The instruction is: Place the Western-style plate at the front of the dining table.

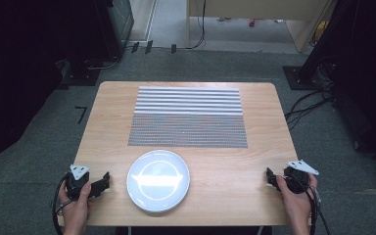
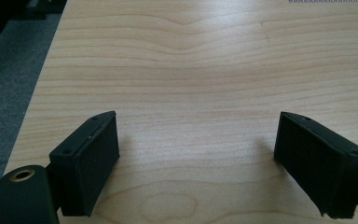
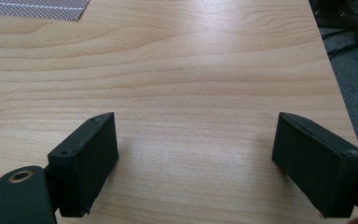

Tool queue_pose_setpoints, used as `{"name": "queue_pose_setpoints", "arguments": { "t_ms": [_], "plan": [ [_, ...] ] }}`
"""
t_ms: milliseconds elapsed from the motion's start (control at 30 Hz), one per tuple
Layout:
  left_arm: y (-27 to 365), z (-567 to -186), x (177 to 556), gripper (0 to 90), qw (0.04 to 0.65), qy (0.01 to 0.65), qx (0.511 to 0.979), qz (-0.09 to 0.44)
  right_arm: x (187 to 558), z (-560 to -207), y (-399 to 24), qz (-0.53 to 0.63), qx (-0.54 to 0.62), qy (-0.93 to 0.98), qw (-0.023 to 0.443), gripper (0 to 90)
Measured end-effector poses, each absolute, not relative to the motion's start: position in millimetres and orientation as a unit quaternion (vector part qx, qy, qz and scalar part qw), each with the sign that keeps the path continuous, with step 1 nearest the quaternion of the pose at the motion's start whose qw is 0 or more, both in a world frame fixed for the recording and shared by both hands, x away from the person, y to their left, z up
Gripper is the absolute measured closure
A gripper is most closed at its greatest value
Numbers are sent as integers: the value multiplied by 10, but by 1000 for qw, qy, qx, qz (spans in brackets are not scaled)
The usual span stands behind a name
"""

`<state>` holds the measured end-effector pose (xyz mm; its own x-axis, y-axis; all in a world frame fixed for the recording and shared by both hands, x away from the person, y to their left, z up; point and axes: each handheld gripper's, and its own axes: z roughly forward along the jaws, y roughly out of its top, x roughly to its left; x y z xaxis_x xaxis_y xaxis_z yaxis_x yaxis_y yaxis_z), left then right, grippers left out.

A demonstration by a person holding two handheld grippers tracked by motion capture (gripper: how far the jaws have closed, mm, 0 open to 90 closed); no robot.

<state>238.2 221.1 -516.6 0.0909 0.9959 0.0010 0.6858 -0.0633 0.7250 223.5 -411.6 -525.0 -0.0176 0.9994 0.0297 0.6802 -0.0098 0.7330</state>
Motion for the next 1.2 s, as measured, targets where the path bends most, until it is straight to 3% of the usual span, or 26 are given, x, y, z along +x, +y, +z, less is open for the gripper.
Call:
{"name": "queue_pose_setpoints", "arguments": {
  "t_ms": [633,1200],
  "plan": [
    [2113,-5006,2358,137,337,618,662,260,2230,-5041,-3836,337,624,647,279,141],
    [1963,-4642,2558,137,349,603,668,264,2522,-4642,-3488,386,607,642,266,149]
  ]
}}
